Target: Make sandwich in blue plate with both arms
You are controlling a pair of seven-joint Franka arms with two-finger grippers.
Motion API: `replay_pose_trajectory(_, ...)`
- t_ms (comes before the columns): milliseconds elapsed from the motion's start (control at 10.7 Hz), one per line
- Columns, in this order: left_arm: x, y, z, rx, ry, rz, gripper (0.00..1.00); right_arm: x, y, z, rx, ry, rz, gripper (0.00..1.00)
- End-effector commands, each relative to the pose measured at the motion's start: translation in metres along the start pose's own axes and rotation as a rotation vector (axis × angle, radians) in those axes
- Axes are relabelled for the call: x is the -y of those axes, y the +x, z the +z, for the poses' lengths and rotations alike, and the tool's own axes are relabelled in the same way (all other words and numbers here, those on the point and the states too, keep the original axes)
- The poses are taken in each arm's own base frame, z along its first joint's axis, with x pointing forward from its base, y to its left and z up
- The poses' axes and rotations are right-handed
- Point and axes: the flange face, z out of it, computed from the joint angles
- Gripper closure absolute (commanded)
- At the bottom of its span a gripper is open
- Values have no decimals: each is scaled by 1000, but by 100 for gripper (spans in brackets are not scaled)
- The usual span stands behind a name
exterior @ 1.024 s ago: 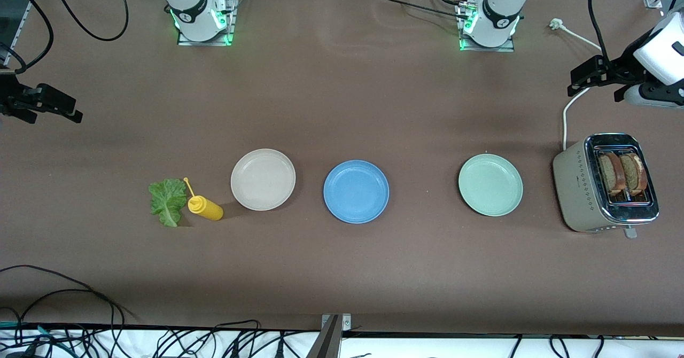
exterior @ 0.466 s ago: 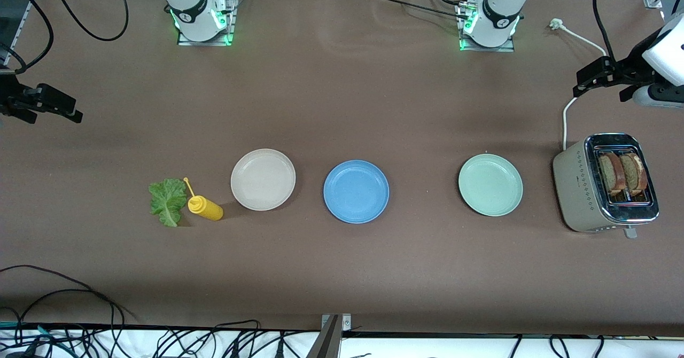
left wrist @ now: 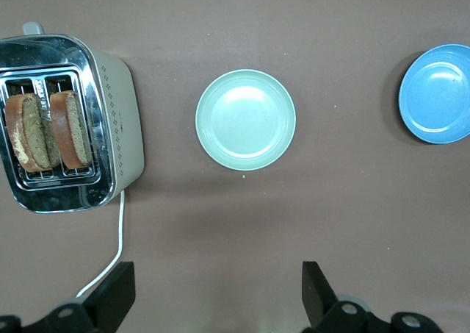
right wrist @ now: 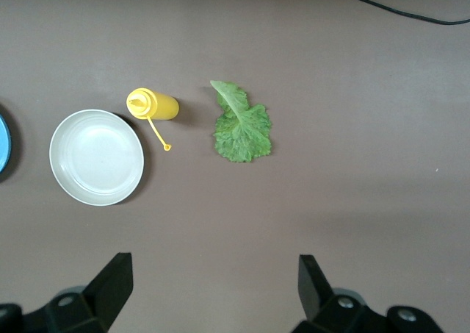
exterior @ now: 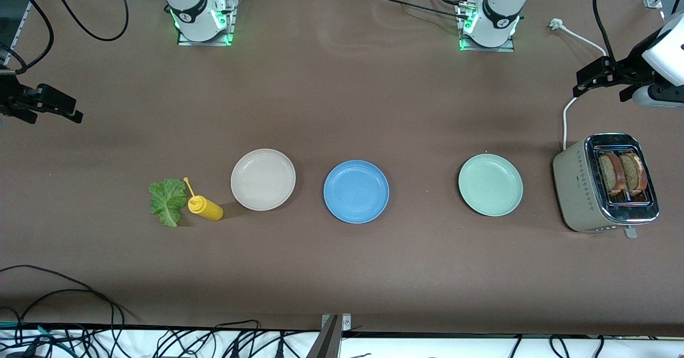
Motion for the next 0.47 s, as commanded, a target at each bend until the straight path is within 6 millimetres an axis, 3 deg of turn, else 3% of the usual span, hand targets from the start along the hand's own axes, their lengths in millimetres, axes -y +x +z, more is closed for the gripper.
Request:
replay_pose_trajectory(0,3,-2,-7,4,14,16,0,2,0,1,12,-2,-18,0)
replay_pose_trajectory(372,2,-1,-6,5,14,17,0,9,2,5,18,-3,-30,0)
